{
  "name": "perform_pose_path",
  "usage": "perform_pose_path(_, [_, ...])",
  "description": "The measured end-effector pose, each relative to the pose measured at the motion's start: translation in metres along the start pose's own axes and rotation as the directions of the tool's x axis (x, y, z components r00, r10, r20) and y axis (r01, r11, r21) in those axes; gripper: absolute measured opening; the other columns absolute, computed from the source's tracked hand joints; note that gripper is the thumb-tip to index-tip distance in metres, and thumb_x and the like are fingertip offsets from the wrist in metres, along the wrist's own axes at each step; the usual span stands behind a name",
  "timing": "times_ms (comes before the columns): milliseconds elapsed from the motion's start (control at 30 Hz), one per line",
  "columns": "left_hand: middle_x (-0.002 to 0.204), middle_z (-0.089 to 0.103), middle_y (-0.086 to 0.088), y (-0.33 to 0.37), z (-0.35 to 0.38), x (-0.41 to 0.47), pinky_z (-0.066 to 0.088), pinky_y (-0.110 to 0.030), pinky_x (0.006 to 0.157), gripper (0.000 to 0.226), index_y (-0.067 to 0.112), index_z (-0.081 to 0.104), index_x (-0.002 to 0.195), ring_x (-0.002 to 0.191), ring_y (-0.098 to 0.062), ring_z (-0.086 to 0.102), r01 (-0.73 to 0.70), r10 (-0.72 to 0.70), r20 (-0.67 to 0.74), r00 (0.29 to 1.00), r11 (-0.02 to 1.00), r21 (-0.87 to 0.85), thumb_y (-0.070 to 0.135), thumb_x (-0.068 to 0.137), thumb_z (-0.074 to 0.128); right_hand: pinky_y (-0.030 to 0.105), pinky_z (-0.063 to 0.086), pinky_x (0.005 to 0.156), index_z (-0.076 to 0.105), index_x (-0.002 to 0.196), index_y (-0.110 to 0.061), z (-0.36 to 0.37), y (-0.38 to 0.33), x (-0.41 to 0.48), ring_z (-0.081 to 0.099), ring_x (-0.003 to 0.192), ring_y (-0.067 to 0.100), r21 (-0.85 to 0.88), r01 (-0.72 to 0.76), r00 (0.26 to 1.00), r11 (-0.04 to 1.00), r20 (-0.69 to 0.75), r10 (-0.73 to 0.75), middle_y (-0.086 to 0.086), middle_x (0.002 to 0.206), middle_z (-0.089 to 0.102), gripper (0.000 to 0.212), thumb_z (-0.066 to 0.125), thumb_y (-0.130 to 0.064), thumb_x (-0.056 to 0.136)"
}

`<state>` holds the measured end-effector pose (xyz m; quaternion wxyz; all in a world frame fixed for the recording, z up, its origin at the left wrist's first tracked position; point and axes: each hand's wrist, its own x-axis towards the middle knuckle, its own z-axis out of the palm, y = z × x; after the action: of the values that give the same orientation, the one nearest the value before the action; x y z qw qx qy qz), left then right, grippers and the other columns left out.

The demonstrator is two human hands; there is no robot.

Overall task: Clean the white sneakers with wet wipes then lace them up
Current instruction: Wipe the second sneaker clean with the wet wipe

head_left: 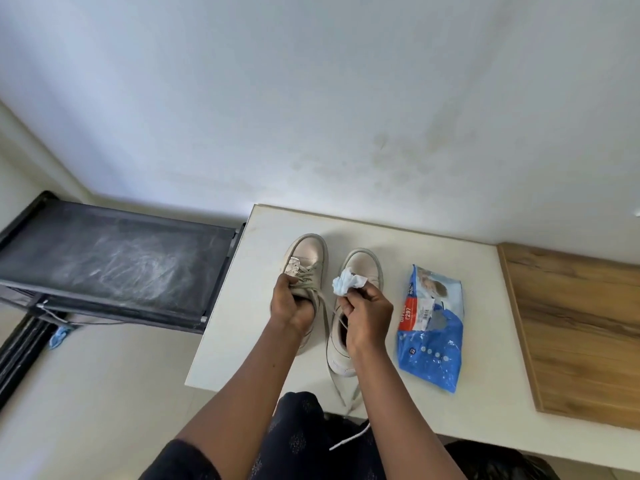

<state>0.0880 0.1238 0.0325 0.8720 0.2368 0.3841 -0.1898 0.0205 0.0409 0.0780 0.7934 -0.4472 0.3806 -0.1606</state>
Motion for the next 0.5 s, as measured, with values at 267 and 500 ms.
perform_pose_path(267, [0.037, 0.046, 0.002, 0.007, 0.006, -0.004, 0.038, -0.013, 0.036, 0.022, 0.011, 0.043, 0.064, 0.028, -0.008, 0.041, 0.014, -0.005, -0.136, 0.991, 0.998, 0.067, 0.008, 0.085, 0.050, 0.024, 0.057, 0.067, 0.067, 0.086, 0.000, -0.006, -0.009, -0.007, 0.070, 0.073, 0.017, 0.081, -0.035, 0.997, 0.996, 0.065, 0.029, 0.001, 0.073, 0.072, 0.031, 0.045, 0.023, 0.082])
perform_pose_path(500, [0.069, 0.052, 0.000, -0.015, 0.004, -0.073, 0.042, -0.015, 0.053, 0.018, 0.009, 0.054, 0.071, 0.062, -0.011, 0.048, -0.214, 0.288, -0.190, 0.939, 0.918, 0.333, 0.002, 0.087, 0.050, 0.027, 0.056, 0.063, 0.068, 0.090, -0.004, -0.028, -0.018, -0.019, 0.068, 0.072, 0.021, 0.079, -0.052, 0.998, 0.996, 0.048, 0.048, 0.009, 0.078, 0.070, 0.032, 0.051, 0.021, 0.078])
